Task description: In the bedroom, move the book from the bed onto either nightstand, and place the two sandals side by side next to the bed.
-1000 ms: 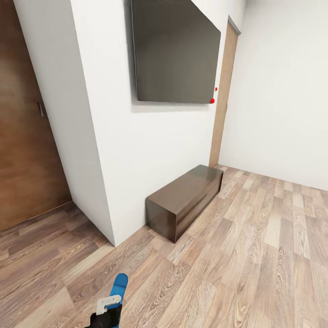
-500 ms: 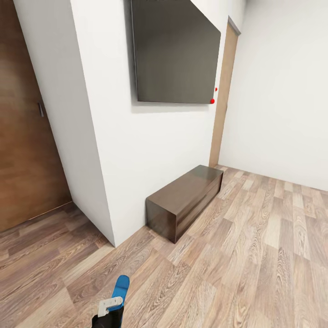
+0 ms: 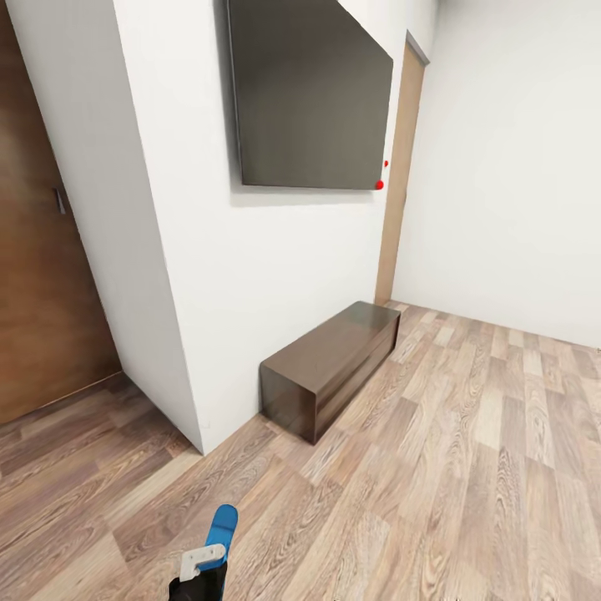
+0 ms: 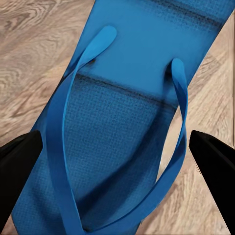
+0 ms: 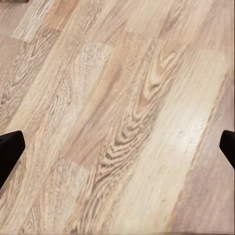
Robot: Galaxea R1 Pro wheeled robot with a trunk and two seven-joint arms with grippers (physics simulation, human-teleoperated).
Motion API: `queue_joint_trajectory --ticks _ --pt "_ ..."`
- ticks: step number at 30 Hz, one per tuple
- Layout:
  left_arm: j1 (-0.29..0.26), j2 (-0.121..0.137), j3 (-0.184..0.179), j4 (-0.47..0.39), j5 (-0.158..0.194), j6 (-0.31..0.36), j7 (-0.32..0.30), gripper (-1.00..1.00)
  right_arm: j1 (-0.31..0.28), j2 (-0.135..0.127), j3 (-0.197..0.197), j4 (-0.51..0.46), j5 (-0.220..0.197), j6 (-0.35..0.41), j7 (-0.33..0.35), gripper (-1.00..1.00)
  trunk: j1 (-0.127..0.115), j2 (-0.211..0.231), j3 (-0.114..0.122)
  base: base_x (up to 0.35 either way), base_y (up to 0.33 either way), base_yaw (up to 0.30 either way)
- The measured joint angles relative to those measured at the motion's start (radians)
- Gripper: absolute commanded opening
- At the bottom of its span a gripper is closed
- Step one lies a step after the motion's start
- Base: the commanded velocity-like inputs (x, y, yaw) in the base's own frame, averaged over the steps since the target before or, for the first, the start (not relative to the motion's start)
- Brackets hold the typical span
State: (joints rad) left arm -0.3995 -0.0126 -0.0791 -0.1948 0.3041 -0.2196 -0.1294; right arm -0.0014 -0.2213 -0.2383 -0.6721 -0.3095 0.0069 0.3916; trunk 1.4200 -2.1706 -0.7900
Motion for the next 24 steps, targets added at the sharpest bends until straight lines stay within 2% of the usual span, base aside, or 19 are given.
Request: queue_joint_trajectory --ticks 24 --pt "0.0 0.0 0.0 0.0 0.0 0.0 0.0 -1.0 0.0 0.0 -0.001 0.0 0.0 0.001 -0.004 1.0 0.0 0.0 0.012 0.0 0.0 -0.28"
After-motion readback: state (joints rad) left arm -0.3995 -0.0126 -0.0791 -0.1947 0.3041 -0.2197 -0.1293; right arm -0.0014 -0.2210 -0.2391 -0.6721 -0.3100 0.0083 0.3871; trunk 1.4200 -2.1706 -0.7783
